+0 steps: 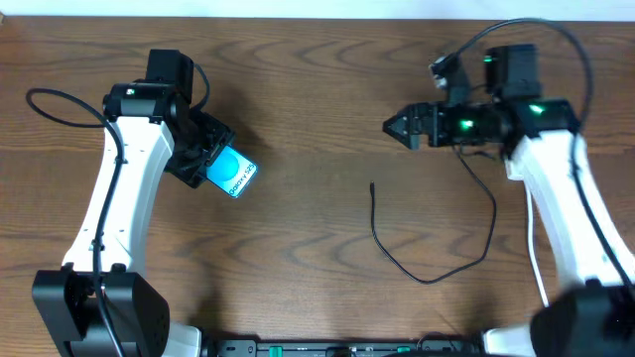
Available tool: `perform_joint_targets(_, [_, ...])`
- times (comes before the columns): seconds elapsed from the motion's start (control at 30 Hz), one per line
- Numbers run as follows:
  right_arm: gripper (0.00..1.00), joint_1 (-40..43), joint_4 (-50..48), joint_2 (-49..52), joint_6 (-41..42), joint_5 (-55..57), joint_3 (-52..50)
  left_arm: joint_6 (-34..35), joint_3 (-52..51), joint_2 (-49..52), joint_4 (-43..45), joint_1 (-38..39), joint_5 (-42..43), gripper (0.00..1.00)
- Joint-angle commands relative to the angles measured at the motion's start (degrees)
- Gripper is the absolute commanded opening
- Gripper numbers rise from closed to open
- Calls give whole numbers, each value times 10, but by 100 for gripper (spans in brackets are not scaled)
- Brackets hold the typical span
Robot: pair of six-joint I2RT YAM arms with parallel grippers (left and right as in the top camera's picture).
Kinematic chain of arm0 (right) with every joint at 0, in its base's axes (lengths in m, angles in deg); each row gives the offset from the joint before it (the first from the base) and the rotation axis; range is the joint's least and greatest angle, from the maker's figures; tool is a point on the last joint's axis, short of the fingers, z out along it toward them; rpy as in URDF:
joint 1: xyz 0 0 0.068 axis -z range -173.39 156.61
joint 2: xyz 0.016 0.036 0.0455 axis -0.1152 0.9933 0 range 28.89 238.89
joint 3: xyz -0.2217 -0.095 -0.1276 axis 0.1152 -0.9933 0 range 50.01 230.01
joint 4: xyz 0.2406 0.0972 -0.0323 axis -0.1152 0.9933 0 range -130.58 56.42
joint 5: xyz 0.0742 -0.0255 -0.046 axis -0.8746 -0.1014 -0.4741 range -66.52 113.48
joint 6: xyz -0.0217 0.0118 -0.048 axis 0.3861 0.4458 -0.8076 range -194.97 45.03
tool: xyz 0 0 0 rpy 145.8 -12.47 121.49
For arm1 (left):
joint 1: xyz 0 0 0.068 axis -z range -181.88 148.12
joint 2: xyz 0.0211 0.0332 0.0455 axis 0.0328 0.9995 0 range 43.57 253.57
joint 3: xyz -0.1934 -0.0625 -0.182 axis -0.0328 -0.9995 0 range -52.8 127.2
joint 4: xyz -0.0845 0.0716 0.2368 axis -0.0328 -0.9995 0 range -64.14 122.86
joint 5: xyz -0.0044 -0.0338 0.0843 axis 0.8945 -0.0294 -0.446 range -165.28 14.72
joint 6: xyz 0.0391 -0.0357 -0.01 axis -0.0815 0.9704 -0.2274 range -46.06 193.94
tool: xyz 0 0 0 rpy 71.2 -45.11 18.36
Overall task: Plug charger to phone and switch on socket
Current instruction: 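Move the right gripper over the black cable's USB-C plug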
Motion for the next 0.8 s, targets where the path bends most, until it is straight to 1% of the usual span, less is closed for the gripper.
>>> perform_joint_targets(0.0, [99,-38,8,59,85,78,9,-8,3,-4,-1,2,-8,7])
perform_joint_targets(0.13, [99,-93,9,116,139,166,11,-8,3,-4,-1,2,-17,7])
perform_joint_targets(0.17, [99,-111,10,130,167,199,13,-8,3,-4,-1,2,-17,7])
perform_joint_targets(0.23, [98,-130,11,140,201,238,14,-8,3,-4,-1,2,-17,7])
perform_joint_targets(0.33, [91,-159,25,144,261,301,14,-8,3,-4,-2,2,-17,7])
perform_joint_targets(0.47, [89,-193,48,144,317,375,14,-8,3,-4,-2,2,-17,7])
perform_joint_targets(0.53, [90,-206,54,144,329,399,14,-8,3,-4,-3,2,-17,7])
perform_joint_targets(0.67, [92,-216,54,147,329,408,12,-8,3,-4,-9,2,-19,7])
perform_joint_targets(0.77, [91,-216,54,155,332,405,9,-8,3,-4,-11,2,-19,7])
